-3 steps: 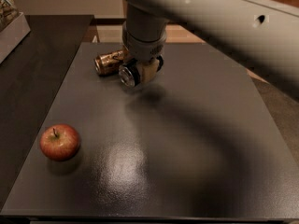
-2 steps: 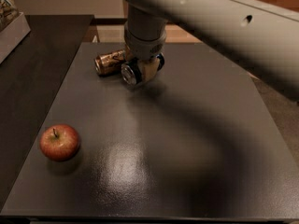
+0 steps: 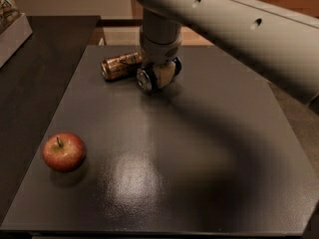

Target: Move pepsi can near orange can

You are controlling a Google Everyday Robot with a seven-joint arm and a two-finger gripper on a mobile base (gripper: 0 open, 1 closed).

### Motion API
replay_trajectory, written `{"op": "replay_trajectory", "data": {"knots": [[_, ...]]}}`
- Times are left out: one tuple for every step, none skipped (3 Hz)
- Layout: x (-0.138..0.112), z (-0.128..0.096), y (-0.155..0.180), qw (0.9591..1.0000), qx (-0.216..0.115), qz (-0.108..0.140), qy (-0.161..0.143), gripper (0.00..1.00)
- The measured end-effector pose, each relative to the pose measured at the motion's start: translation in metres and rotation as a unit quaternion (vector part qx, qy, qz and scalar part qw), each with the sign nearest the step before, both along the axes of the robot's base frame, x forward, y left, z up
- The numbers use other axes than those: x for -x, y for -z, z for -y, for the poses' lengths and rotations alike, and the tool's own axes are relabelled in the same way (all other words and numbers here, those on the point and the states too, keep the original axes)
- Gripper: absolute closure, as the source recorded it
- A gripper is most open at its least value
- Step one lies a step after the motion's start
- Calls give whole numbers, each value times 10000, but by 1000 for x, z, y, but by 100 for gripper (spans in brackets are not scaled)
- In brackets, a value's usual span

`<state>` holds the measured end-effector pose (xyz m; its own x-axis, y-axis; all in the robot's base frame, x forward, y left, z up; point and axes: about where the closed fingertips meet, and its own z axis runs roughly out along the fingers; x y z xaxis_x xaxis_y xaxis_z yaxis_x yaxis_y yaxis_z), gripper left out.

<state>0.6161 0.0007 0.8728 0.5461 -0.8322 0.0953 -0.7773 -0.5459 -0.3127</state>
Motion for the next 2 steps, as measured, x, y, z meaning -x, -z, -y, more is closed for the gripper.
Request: {"op": "replay_trajectory", "data": {"knots": [[-3, 8, 11, 9999, 72, -78, 112, 13], [-5, 15, 20, 9996, 111, -149, 210, 0]]}}
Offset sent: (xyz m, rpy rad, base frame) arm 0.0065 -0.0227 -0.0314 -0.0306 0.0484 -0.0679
